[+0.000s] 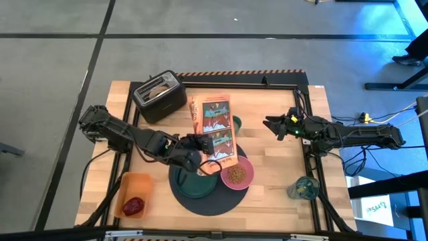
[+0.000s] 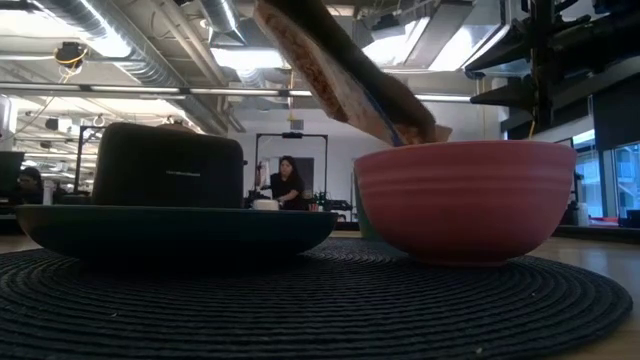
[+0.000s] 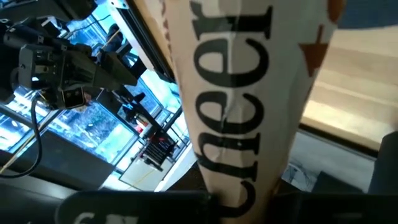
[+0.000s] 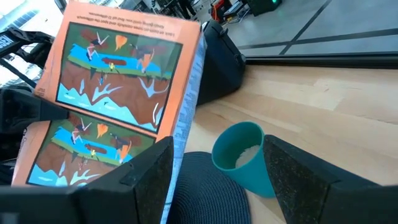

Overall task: Arrange a breakfast setting
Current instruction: Pour the cereal from the cereal box into the pink bowl on the placemat

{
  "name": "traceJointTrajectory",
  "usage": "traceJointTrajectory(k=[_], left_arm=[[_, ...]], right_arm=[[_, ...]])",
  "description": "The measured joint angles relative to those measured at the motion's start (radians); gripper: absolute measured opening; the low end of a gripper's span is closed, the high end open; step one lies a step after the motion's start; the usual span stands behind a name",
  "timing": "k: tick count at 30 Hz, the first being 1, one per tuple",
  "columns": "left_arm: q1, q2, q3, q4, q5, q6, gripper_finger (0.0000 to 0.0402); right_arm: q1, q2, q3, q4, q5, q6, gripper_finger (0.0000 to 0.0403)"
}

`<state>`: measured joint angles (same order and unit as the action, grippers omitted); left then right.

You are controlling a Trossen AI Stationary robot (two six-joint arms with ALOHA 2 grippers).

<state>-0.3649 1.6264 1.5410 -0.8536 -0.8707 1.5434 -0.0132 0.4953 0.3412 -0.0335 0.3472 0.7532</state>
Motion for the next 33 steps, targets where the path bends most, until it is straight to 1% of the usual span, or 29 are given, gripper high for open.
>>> traceJointTrajectory(k=[4, 9, 12, 15, 19, 25, 33], left_arm=[[-0.007, 0.0, 0.0, 0.002, -0.015, -0.001, 0.0007], [-0.022, 0.0, 0.0, 0.007, -0.036, 0.033, 0.0007], [-0.026, 0.0, 0.0, 0.018, -0.077, 0.078, 0.0007], [-0.025, 0.0, 0.0, 0.039, -0.09, 0.091, 0.0007], [-0.029, 0.0, 0.0, 0.041, -0.055, 0.049, 0.0007], [-0.028, 0.0, 0.0, 0.036, -0.05, -0.003, 0.0007], [-0.029, 0.0, 0.0, 0.005, 0.053, -0.151, 0.0007]], right_arm=[[0.0, 0.0, 0.0, 0.0, 0.001, 0.0, 0.0236], [0.0, 0.0, 0.0, 0.0, 0.001, 0.0, 0.0236], [0.0, 0.0, 0.0, 0.0, 0.002, -0.001, 0.0236], [0.0, 0.0, 0.0, 0.0, 0.002, -0.001, 0.0236], [0.0, 0.0, 0.0, 0.0, 0.003, -0.001, 0.0236], [0.0, 0.0, 0.0, 0.0, 0.003, -0.001, 0.0236], [0.0, 0.0, 0.0, 0.001, 0.001, -0.001, 0.0236]])
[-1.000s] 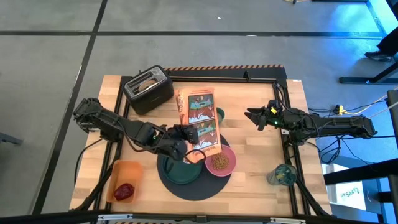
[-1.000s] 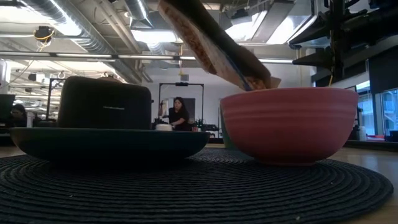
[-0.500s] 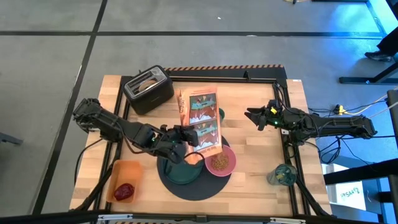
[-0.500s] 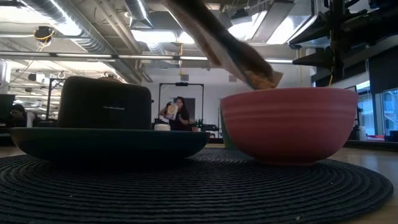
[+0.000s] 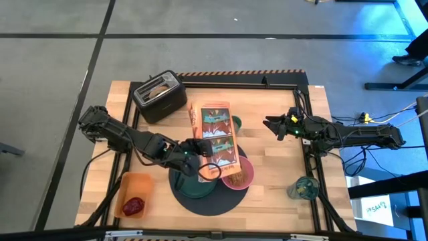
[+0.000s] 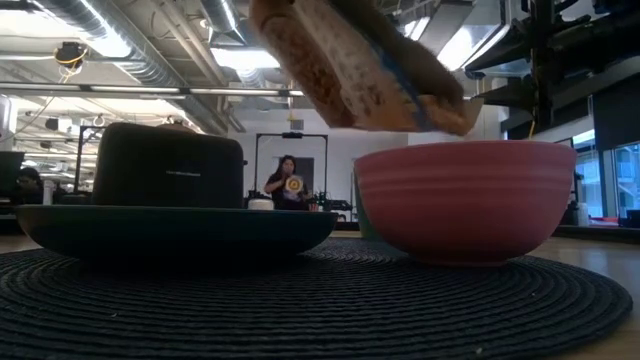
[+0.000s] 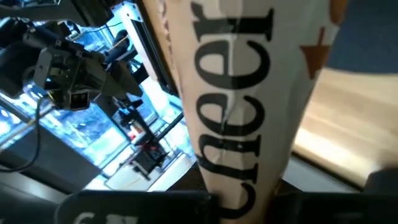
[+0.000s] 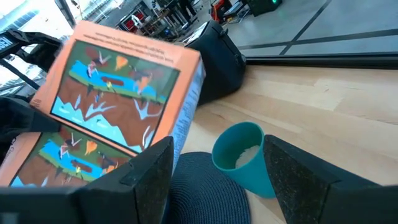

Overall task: Arrange a breakfast setting
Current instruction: Pour the cereal from the cereal box into the pink bowl on the placemat

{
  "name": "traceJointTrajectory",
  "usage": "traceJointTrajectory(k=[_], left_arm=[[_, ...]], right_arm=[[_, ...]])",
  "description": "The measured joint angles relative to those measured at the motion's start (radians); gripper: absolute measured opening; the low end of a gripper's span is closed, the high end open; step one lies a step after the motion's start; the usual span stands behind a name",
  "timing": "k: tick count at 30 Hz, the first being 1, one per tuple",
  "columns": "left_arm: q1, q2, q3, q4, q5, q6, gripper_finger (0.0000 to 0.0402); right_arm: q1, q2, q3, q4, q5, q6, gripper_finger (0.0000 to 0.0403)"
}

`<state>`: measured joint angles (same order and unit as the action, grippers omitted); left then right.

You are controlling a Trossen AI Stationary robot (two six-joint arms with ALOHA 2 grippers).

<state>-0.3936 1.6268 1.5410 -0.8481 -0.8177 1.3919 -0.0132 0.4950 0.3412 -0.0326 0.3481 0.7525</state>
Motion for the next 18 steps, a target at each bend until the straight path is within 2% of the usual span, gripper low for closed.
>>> traceJointTrajectory(k=[18], left_arm=[[0.035, 0.0, 0.0, -0.098, 0.13, -0.373, 0.0007]], right_arm=[[0.0, 0.0, 0.0, 0.0, -0.02, -0.001, 0.0236]])
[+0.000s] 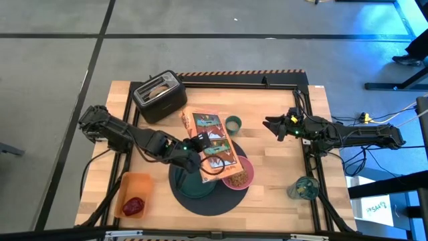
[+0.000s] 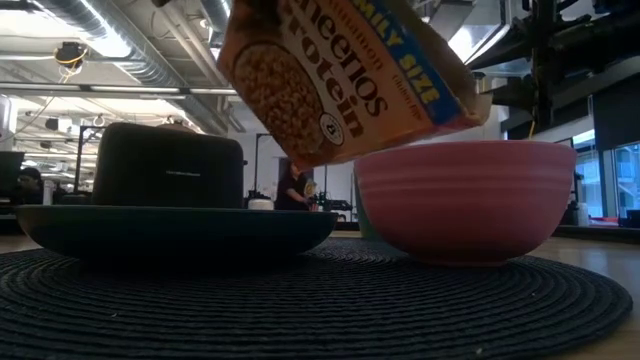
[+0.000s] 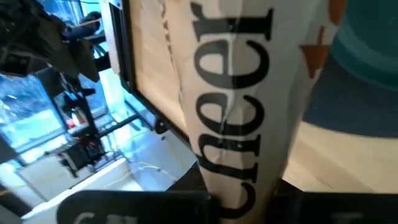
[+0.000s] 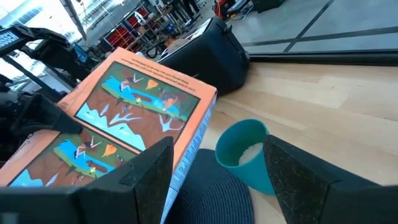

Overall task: Arrange a breakfast setting
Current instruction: Pour the cereal from the cereal box into the pink bowl on the placemat

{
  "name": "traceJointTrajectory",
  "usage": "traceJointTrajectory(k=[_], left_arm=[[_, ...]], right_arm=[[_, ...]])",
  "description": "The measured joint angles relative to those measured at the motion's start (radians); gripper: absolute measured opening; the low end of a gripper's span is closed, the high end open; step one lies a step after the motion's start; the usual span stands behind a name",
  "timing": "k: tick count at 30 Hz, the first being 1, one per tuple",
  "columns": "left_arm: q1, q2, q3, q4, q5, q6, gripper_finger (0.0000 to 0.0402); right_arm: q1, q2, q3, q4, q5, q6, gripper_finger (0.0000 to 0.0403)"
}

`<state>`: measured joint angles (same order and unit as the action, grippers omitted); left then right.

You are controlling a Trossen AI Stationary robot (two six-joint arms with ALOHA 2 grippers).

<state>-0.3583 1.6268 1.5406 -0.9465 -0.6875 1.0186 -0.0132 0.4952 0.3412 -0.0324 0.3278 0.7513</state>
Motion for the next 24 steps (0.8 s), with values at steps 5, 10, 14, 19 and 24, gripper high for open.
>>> traceJointTrajectory(k=[5, 10, 14, 19, 24], left_arm=[[0.015, 0.0, 0.0, -0.008, 0.045, -0.084, 0.0007], [0.032, -0.004, 0.0, -0.022, 0.089, -0.165, 0.0007], [0.046, -0.015, 0.0, -0.032, 0.129, -0.236, 0.0007], [0.062, -0.049, 0.0, -0.039, 0.163, -0.324, 0.0007], [0.08, -0.105, 0.0, -0.039, 0.184, -0.384, 0.0007]], right_arm=[[0.0, 0.0, 0.0, 0.006, -0.007, 0.0, 0.0236], [0.0, 0.0, 0.0, 0.038, -0.007, 0.0, 0.0236], [0.0, 0.0, 0.0, 0.068, -0.007, 0.0, 0.0236], [0.0, 0.0, 0.0, 0.113, -0.008, -0.005, 0.0236], [0.0, 0.0, 0.0, 0.203, -0.041, -0.065, 0.0237]])
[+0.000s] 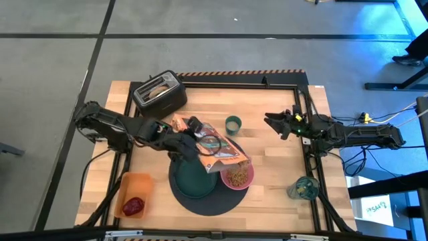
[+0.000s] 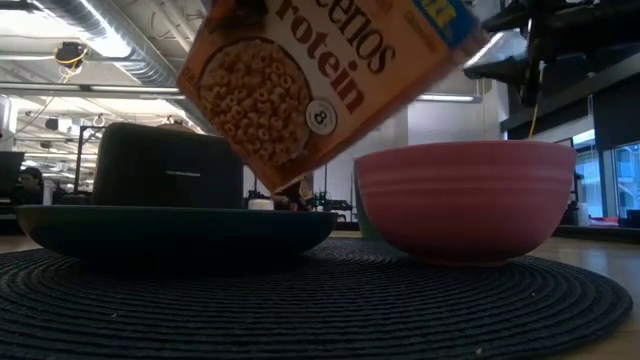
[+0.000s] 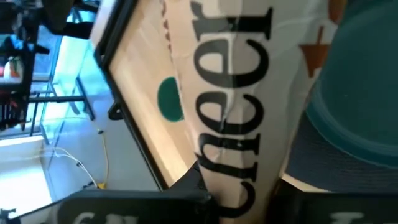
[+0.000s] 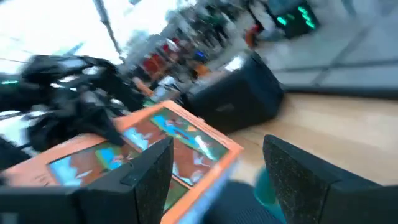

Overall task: Arrange a breakfast setting
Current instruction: Pour the cereal from the cereal box into the pink bowl on the placemat

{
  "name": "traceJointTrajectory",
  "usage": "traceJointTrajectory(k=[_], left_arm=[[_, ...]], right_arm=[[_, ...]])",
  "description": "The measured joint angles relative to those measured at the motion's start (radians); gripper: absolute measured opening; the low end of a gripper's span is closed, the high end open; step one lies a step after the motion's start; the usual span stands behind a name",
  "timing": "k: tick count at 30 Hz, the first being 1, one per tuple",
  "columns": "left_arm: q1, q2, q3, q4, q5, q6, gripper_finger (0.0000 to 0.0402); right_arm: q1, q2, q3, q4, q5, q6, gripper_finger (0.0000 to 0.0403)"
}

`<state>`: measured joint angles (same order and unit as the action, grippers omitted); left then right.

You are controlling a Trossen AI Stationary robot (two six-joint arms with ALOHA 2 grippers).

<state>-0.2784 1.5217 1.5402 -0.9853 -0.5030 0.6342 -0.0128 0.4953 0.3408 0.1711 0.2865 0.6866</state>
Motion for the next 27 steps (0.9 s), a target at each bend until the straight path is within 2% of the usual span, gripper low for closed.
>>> traceJointTrajectory(k=[5, 8, 12, 18, 27], left_arm=[[0.02, -0.069, 0.0, 0.014, 0.0, -0.067, 0.0007], [0.034, -0.113, 0.0, 0.033, 0.001, -0.105, 0.0007], [0.058, -0.168, 0.0, 0.075, 0.031, -0.145, 0.0007], [0.09, -0.246, 0.0, 0.157, 0.097, -0.181, 0.0007], [0.187, -0.308, 0.0, 0.367, 0.246, -0.19, 0.0007]], right_arm=[[0.0, 0.0, 0.001, 0.317, -0.128, -0.177, 0.0237], [0.0, -0.001, 0.001, 0.452, -0.121, -0.272, 0.0237], [0.0, 0.0, 0.001, 0.539, -0.113, -0.354, 0.0237], [-0.001, 0.007, 0.074, 0.497, -0.142, -0.42, 0.0237], [-0.001, 0.17, 0.308, 0.342, -0.209, -0.625, 0.024]])
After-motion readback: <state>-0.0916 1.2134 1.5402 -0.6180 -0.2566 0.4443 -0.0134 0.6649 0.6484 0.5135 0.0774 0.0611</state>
